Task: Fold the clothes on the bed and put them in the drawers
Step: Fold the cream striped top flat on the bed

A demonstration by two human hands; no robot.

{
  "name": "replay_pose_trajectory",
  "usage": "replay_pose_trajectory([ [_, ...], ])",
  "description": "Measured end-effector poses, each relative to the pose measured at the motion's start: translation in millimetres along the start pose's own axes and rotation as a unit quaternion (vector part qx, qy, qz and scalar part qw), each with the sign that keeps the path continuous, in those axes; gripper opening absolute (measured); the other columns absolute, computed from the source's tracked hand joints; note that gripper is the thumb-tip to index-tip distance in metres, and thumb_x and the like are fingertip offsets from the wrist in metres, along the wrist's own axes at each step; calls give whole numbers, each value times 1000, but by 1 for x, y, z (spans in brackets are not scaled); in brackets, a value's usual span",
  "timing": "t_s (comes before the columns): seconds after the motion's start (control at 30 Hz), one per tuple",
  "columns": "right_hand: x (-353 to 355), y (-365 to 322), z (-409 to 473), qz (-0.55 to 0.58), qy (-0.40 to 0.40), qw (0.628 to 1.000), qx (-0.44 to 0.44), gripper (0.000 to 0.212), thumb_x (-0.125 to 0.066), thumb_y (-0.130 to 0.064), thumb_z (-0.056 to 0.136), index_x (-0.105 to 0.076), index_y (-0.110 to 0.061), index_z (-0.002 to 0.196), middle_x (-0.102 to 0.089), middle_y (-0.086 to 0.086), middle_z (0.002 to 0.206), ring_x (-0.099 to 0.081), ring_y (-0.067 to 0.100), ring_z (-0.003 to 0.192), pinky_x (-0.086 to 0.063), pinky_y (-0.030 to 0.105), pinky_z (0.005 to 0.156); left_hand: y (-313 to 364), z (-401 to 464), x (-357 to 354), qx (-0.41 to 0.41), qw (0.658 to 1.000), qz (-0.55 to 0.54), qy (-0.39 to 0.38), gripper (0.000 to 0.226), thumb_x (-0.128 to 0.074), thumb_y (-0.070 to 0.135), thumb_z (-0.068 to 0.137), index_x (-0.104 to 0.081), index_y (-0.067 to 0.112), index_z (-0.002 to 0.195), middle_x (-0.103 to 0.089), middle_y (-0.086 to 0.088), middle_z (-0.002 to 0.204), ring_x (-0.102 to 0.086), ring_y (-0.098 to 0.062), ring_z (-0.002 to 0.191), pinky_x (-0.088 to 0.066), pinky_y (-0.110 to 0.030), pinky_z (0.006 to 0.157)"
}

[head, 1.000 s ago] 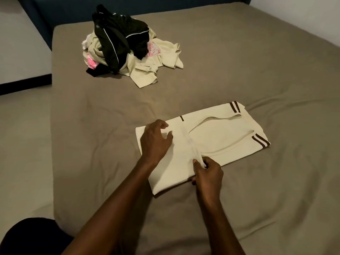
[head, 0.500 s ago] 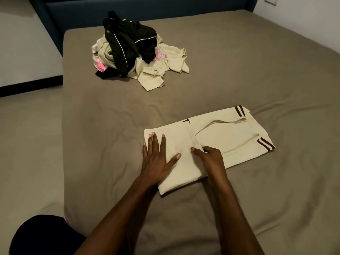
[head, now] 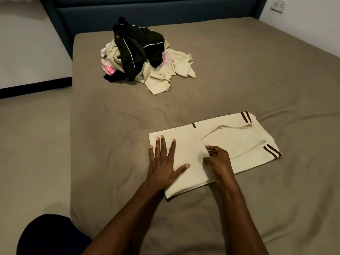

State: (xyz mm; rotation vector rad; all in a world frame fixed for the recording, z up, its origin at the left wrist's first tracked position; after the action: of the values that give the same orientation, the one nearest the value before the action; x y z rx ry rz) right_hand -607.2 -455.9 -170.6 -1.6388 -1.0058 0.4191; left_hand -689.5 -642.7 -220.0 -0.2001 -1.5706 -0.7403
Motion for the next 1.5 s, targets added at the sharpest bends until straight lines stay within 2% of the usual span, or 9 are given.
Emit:
replay_pose_trajectory([
  [0.13, -1, -5, -1, -54, 67, 995, 44, 29, -81, -7, 80, -71, -18, 105, -73, -6, 96, -69, 12, 89, -54, 29, 81, -3, -4, -2, -33, 999, 38, -12, 112, -30, 96, 80, 9, 31, 163, 30, -15, 165, 32, -30, 151, 8, -61, 123],
  [0.33, -11, 10, -9, -299, 88, 946, 89, 38, -70, -10, 78, -65, -13, 116, -68, 5, 111, -65, 29, 101, -50, 35, 83, -3, 0, 1, -81, 995, 54, -27, 101, -34, 96, 79, 7, 50, 159, 29, -18, 165, 32, -30, 152, 5, -66, 121],
  [0.6, -17, 9, -11, -267, 132, 936, 187, 37, -65, 8, 85, -65, -6, 119, -63, 14, 116, -64, 32, 100, -49, 35, 85, 7, 3, -1, 55, 998, 29, -26, 88, -16, 93, 85, 14, 51, 157, 24, -16, 167, 26, -34, 154, 4, -68, 120],
  [0.9, 0, 28, -1, -262, 168, 928, 207, 35, -70, 3, 90, -68, 2, 125, -66, 19, 116, -67, 36, 102, -51, 35, 89, 20, 11, -7, 18, 998, 57, 14, 93, -7, 91, 85, 3, 40, 162, 14, -22, 168, 20, -37, 155, 3, -65, 122],
  [1.03, -8, 33, 1, -410, 159, 876, 198, 51, -71, 0, 84, -61, 2, 135, -63, 24, 125, -61, 41, 109, -52, 44, 88, 19, 10, -15, 9, 998, 60, 21, 93, -17, 90, 88, 7, 39, 162, 14, -20, 169, 17, -35, 156, 4, -64, 122],
  [1.1, -16, 27, -2, -455, 170, 834, 260, 65, -72, -1, 73, -60, 3, 136, -62, 27, 132, -62, 44, 112, -52, 48, 90, 17, 10, -17, 6, 998, 62, 25, 93, -16, 89, 88, 7, 39, 162, 14, -19, 169, 16, -35, 156, 5, -64, 122],
  [1.23, -42, 19, 3, -499, 45, 769, 397, 60, -47, -30, 101, -40, -8, 157, -31, 15, 166, -31, 31, 153, -27, 44, 121, 16, 11, -20, -15, 996, 77, 42, 75, -24, 67, 98, 0, 38, 163, 7, -19, 170, 7, -36, 158, -5, -68, 120],
  [1.37, -42, 37, 25, -544, -28, 761, 353, 72, -15, -62, 107, -26, -17, 163, -16, 1, 171, -14, 17, 159, -8, 39, 128, 16, 12, -22, -15, 997, 70, 15, 73, -23, 58, 99, 1, 34, 164, 9, -18, 170, 9, -34, 157, -2, -67, 121],
  [1.5, -42, 37, 25, -547, -30, 766, 336, 77, -8, -64, 105, -22, -17, 164, -13, 1, 172, -9, 15, 159, -8, 39, 129, 9, 10, -19, -7, 1000, 30, 4, 82, -19, 64, 98, 3, 22, 164, 11, -19, 169, 14, -32, 157, 0, -59, 125],
])
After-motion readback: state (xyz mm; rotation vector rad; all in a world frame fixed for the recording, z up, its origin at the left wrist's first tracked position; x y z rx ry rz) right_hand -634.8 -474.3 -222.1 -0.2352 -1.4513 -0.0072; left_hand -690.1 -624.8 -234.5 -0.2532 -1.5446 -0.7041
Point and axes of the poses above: each hand's wrist, its own z-axis towards the middle knuckle, its own x-axis out of the back of the hand, y = z × x, the point moved 2 cm from there along z, towards the middle knuckle
